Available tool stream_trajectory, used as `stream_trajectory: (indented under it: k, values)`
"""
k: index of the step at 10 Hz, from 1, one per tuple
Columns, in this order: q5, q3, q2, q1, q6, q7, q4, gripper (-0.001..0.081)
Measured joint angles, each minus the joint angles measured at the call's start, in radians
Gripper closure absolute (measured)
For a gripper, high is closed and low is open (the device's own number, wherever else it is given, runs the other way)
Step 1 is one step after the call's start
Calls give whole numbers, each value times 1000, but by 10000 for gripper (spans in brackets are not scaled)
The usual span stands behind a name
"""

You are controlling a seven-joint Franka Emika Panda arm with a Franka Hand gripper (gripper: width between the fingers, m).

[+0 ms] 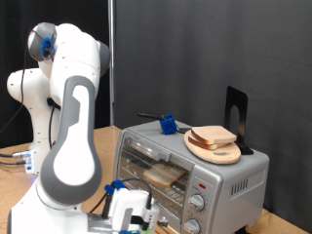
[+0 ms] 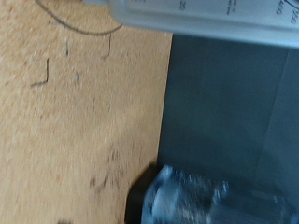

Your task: Make a piece of toast with the oven

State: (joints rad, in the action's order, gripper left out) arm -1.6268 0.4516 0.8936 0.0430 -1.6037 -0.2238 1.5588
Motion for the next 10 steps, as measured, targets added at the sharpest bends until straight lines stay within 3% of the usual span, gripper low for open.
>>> stream_trajectory:
  k: [4, 10]
  values:
    - [73, -14, 69, 6, 64, 49, -115, 3]
    - [74, -42, 76, 32, 85, 28, -135, 3]
